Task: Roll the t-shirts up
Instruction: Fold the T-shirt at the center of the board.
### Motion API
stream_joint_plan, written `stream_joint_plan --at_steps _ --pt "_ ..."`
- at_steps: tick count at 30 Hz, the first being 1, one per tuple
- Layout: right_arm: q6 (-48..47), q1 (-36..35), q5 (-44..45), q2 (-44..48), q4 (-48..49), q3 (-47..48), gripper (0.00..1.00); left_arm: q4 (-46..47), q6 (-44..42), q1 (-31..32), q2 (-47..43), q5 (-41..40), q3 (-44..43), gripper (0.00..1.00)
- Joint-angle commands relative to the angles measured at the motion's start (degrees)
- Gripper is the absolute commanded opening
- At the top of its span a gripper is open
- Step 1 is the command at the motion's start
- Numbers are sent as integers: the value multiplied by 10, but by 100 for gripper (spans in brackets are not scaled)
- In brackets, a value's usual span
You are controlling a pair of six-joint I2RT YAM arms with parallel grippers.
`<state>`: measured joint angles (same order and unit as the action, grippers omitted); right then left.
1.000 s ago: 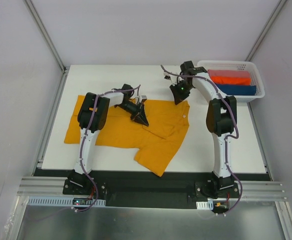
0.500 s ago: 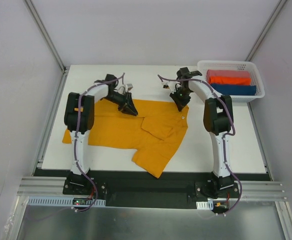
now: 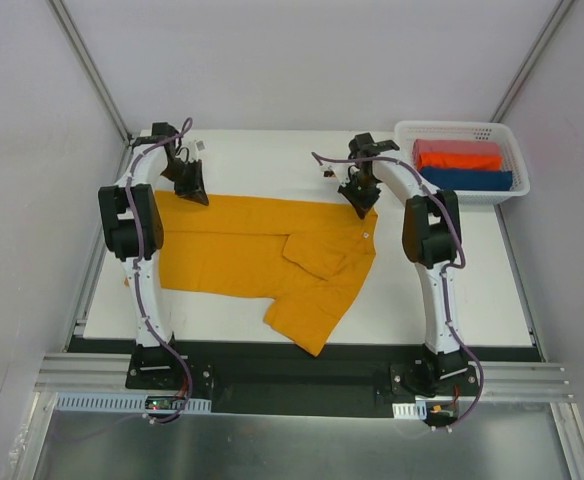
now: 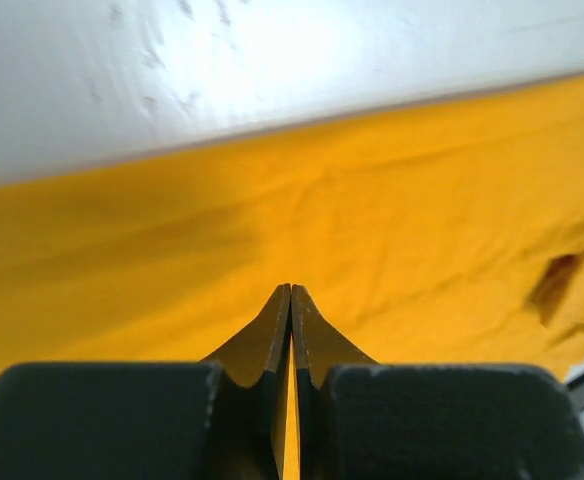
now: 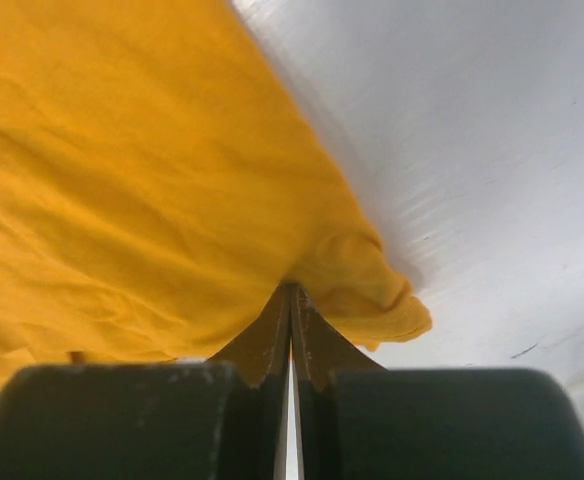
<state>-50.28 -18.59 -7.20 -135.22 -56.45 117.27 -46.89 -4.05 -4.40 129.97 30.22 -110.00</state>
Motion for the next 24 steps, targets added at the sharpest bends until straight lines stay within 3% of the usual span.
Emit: stream_joint_plan --at_steps 1,10,18,21,24 --pt "-22 0 48 -25 -20 43 1 -52 -44 1 49 -69 -45 0" --pt "-46 6 104 -82 7 110 1 -42 -6 3 128 -65 -109 2" --pt "-84 14 165 -95 159 100 1 -17 9 5 179 -41 -229 11" --pt "-71 23 124 -65 168 117 1 -18 3 6 151 8 -225 20" --pt "-58 29 40 49 201 78 12 -19 13 6 65 48 -182 30"
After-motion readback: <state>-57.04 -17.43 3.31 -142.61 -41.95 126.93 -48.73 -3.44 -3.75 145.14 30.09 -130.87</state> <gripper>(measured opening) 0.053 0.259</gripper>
